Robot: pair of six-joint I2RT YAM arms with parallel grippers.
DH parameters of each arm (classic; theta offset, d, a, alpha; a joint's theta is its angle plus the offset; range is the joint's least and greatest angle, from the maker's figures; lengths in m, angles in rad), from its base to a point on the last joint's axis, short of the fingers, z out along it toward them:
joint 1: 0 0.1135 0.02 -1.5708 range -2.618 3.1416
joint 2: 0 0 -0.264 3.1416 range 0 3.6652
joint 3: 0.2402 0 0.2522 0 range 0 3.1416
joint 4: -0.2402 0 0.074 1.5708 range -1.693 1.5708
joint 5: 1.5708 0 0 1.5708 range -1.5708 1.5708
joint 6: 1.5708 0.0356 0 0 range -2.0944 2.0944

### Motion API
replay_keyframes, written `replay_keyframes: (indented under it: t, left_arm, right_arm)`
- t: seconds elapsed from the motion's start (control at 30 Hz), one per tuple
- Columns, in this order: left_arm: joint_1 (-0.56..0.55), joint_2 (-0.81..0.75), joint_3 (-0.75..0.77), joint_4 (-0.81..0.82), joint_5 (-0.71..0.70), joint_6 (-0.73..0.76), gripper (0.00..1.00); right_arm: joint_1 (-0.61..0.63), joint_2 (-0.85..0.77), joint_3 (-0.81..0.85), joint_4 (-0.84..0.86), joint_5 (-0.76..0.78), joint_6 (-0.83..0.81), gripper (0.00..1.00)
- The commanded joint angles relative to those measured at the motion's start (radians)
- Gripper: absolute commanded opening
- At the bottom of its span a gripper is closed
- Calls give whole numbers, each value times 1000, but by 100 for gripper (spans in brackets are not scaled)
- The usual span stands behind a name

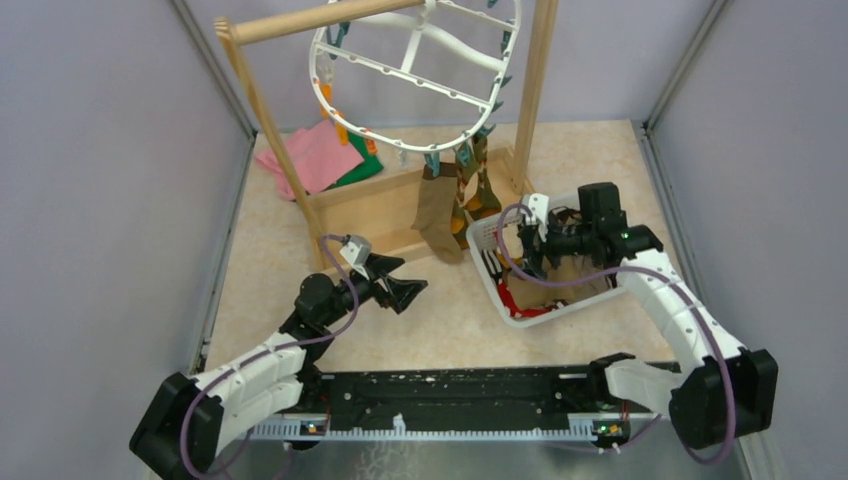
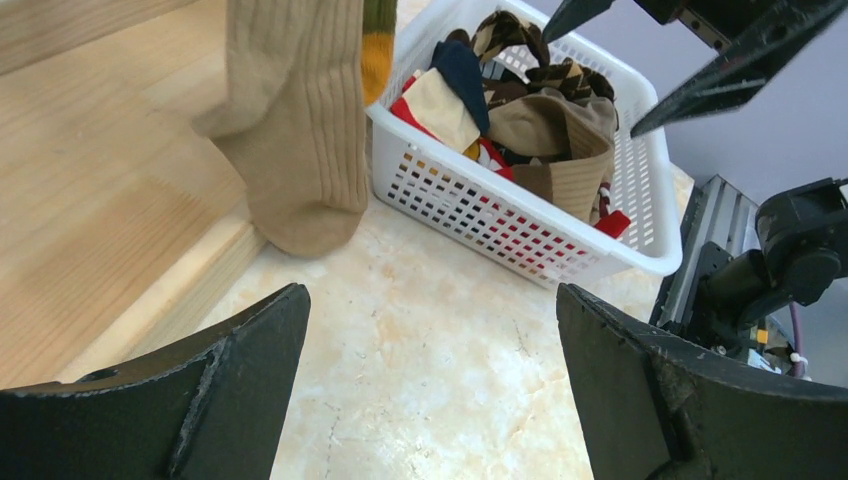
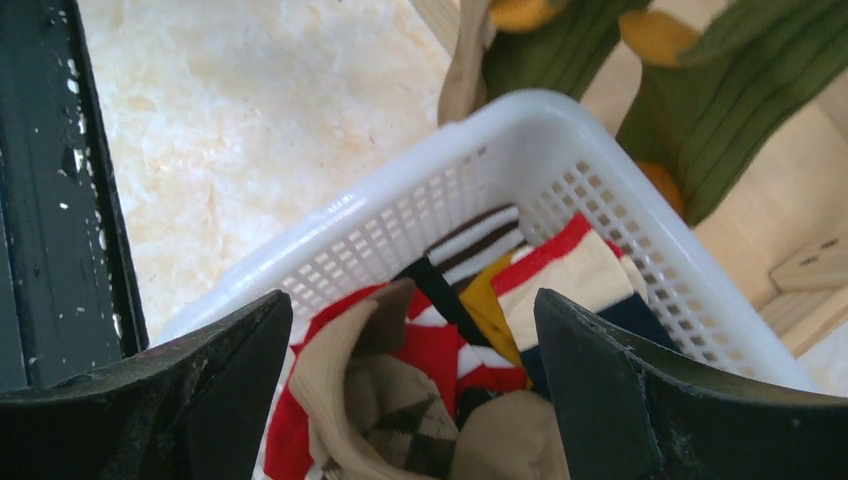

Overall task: Clip the socks to the hanger
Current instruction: Pick up the sock from the bin.

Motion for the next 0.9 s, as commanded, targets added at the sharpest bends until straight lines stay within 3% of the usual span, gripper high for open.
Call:
replay_keyframes:
  t: [0.0,0.27,0.47,0.77,0.87]
  left_arm:
    - [1,36,-21,110,16,19,99]
    - [1,16,-48,144,25,40,99]
    - [1,-25,-81,190,31,41,99]
    - [2,-12,-79,239,59,10,99]
    - [2,-5,-79,253,72,-10,99]
  right_arm:
    - [-82,98,114,-180,-84,-133,89]
    - [-121,145,141,-400,-116,-383,86]
    - [-120,186,121,-376,-37,-368,82]
    - [-71,277,135,-390,7,-332,63]
    - [-56,280,163,-435,-20,-357,44]
